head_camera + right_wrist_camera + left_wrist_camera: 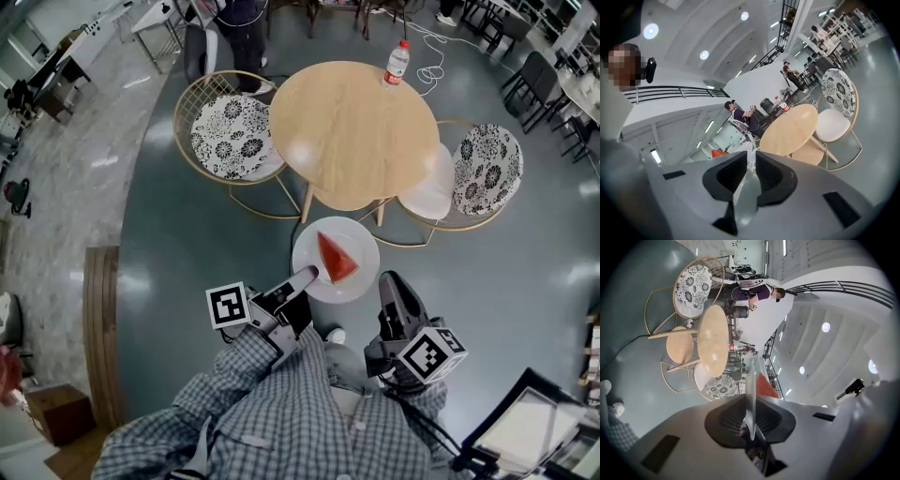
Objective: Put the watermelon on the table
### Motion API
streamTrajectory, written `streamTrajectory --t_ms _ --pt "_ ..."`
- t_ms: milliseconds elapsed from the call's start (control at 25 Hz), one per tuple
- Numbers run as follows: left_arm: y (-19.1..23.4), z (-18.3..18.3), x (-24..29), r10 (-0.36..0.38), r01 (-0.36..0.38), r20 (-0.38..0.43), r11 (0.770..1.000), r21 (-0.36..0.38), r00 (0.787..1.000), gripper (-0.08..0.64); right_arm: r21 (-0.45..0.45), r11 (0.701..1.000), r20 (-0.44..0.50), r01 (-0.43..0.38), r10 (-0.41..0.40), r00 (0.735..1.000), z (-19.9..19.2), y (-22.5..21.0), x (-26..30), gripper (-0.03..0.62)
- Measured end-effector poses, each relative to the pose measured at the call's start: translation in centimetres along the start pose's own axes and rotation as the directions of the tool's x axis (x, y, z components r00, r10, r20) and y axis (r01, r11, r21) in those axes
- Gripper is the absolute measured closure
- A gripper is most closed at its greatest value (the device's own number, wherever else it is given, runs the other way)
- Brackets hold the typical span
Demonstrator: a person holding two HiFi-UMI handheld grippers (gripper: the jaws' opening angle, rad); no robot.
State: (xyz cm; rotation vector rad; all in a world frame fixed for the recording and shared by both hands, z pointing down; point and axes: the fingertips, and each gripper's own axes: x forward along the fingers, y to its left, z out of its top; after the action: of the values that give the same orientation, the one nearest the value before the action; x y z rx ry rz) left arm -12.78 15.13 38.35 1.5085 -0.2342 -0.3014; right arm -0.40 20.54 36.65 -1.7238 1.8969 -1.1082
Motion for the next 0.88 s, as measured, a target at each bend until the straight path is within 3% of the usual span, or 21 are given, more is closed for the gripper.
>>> streamTrajectory --t_ms 120,480,680,880 --pt "-0.1 0.3 0.0 0.000 0.000 -0.002 1.000 -0.002 1.000 0.528 0.027 0.999 -0.036 -0.027 0.028 0.999 -0.6 0.6 0.4 0.506" --pt "-0.1 0.8 -0.9 0.001 -0.001 -0.026 1.000 -0.002 1.000 0.528 -0.028 0.999 -0.115 -0.034 0.030 0.993 -2.8 1.9 1.6 0.503" --pt "0.2 1.0 -1.3 0.006 -0.007 -0.058 1.000 -0.014 0.998 0.528 -0.024 0.998 -0.097 -0.064 0.062 0.993 -3.3 2.3 1.7 0.505" --pt "0.1 1.4 -2.0 0.008 -0.008 -0.082 1.000 0.002 0.997 0.528 -0.014 0.999 -0.063 -0.046 0.045 0.997 -4.0 2.8 1.6 0.505"
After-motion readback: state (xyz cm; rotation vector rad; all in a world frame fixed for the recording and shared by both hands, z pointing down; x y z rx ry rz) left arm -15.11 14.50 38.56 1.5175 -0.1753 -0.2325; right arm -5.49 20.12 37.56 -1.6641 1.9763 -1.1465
